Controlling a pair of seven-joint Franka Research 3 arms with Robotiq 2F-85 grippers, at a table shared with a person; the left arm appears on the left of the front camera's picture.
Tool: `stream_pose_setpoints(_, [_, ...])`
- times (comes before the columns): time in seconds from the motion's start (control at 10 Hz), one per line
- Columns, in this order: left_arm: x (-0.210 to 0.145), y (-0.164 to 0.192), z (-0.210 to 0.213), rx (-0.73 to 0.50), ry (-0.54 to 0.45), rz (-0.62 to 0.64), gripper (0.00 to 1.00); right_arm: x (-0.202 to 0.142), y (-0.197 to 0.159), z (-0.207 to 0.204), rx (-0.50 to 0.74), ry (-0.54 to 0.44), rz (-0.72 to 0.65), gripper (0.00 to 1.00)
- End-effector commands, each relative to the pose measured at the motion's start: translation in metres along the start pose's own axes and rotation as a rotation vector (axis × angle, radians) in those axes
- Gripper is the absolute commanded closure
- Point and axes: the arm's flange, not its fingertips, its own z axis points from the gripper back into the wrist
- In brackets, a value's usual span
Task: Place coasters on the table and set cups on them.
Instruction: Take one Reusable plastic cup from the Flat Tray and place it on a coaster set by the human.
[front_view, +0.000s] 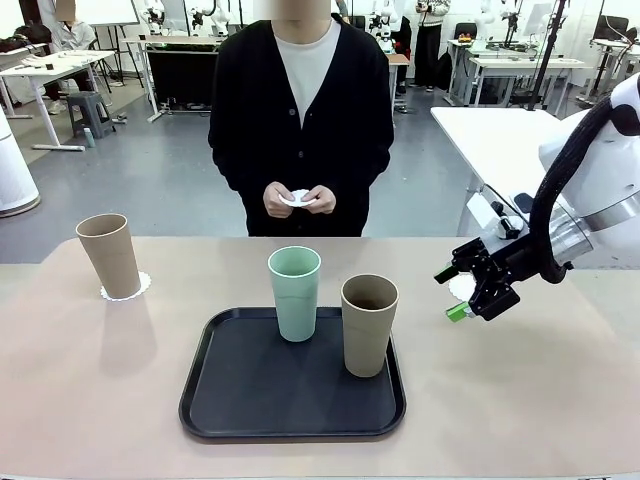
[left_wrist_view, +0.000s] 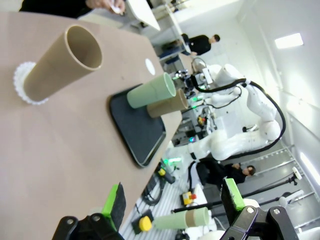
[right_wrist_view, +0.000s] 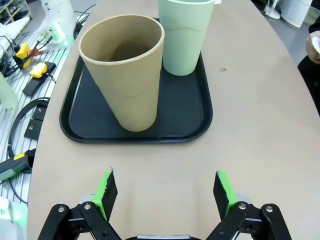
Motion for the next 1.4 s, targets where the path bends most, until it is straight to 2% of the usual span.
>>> stream_pose_setpoints(0.0, [0.0,-0.001,0.002,0.003,-0.003,-0.001,0.0,0.0,0.0,0.0,0.0,0.0,0.0,0.0])
stream_pose_setpoints(0.2, [0.0,-0.001,0.002,0.003,-0.003,-0.001,0.0,-0.007,-0.007,-0.007,-0.021,-0.134,0.035,0.0])
stream_pose_setpoints(0.4, [0.0,-0.001,0.002,0.003,-0.003,-0.001,0.0,-0.012,-0.011,-0.016,-0.008,-0.205,0.083,0.0])
stream_pose_setpoints(0.6, [0.0,-0.001,0.002,0.003,-0.003,-0.001,0.0,-0.017,-0.013,-0.024,0.0,-0.243,0.076,0.0])
stream_pose_setpoints(0.8, [0.0,-0.001,0.002,0.003,-0.003,-0.001,0.0,-0.02,-0.013,-0.036,0.1,-0.334,0.037,0.0])
stream_pose_setpoints(1.3, [0.0,-0.001,0.002,0.003,-0.003,-0.001,0.0,-0.014,-0.001,-0.06,0.121,-0.344,0.048,0.0])
